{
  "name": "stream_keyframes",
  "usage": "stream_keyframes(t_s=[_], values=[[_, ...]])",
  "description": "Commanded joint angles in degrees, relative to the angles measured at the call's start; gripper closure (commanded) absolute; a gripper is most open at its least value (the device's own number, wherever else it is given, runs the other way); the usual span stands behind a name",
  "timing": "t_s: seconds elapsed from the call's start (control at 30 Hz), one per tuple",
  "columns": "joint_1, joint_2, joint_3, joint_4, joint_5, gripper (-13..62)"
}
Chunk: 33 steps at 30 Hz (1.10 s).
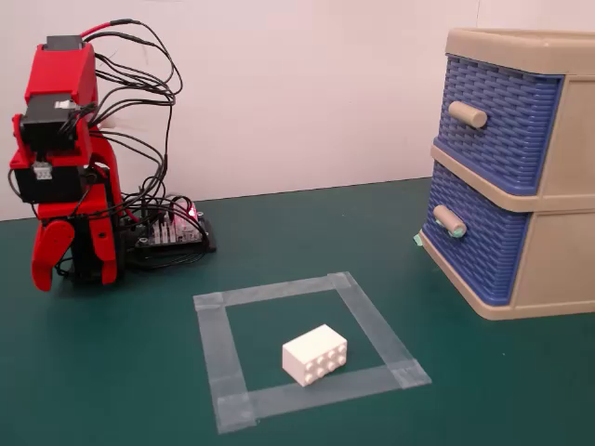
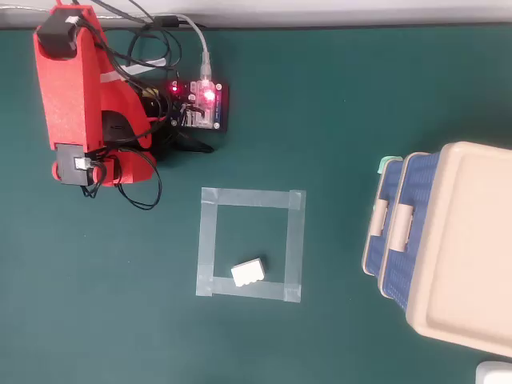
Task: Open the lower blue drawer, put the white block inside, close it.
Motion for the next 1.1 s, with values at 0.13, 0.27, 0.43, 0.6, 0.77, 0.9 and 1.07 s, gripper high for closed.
stream_keyframes(t_s=[0.13, 0.27, 0.43, 0.6, 0.77, 0.9, 1.07], values=[[0.79, 2.37, -0.18, 8.88, 0.88, 15.1], [0.88, 2.29, -0.26, 8.88, 1.05, 15.2], [0.53, 2.46, -8.61, 8.88, 1.67, 15.5], [-6.86, 0.88, -31.11, 8.96, 14.59, 15.7], [-37.53, -5.63, -37.27, 2.99, 45.53, 15.7], [-58.71, -7.65, -30.59, -16.96, 66.09, 15.8], [-69.70, -10.63, -9.23, -58.18, 74.44, 15.9]])
